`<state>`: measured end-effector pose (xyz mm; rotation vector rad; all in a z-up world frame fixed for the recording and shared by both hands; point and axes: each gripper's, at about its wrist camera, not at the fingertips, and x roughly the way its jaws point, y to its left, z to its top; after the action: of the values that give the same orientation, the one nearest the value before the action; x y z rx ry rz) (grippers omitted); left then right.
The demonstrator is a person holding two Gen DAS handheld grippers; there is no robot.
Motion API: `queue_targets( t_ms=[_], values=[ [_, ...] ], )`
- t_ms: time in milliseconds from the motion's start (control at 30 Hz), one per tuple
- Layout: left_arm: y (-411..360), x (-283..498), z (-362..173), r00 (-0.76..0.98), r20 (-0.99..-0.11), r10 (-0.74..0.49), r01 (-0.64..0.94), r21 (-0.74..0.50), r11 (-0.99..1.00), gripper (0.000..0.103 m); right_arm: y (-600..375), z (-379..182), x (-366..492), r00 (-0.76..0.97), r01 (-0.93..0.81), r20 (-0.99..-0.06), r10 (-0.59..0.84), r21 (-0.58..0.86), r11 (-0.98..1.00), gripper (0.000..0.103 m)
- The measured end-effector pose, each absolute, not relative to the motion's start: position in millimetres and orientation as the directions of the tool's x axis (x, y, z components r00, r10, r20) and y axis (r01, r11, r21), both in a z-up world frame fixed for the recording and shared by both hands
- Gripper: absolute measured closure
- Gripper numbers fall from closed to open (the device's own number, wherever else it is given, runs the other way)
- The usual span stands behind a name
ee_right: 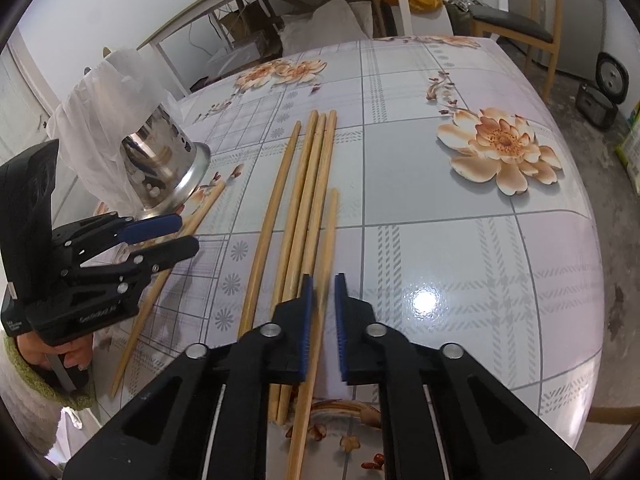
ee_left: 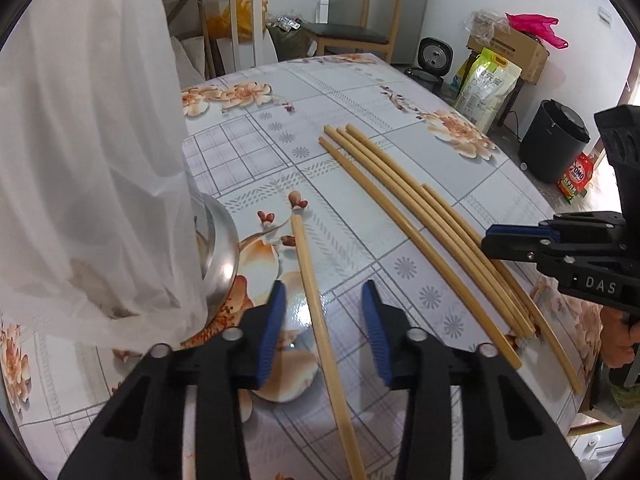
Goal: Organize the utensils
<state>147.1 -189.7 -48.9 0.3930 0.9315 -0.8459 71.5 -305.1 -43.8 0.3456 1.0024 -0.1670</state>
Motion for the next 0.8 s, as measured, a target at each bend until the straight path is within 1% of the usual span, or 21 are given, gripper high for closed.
queue_targets(
  t_ms=[33,167,267,333,633,800],
  values=[
    [-191,148,-50,0.315,-0.831,-0.459,0.778,-0.051,0.626,0.073,-305,-45,74,0.531,0.294,-0.847,0.022,0.209,0.933,0.097],
    [-193,150,-49,0.325,-0.834,-0.446,0.768,-0.042,0.639,0.077,-306,-45,73,0.531,0.297,-0.847,0.023,0.211,0.931,0.098],
    [-192,150,-49,0.332,-0.836,-0.437,0.758,-0.04,0.652,0.086,-306,-45,72,0.53,0.299,-0.848,0.022,0.212,0.93,0.099],
    [-190,150,-49,0.331,-0.838,-0.434,0.75,-0.045,0.66,0.095,-306,-44,71,0.53,0.299,-0.847,0.024,0.213,0.93,0.099],
    [-164,131,-48,0.294,-0.856,-0.426,0.724,-0.092,0.683,0.097,-303,-43,57,0.515,0.303,-0.857,0.016,0.2,0.932,0.099],
    [-158,123,-46,0.28,-0.867,-0.412,0.735,-0.083,0.673,0.097,-301,-42,60,0.501,0.293,-0.866,-0.004,0.165,0.942,0.097]
  ],
)
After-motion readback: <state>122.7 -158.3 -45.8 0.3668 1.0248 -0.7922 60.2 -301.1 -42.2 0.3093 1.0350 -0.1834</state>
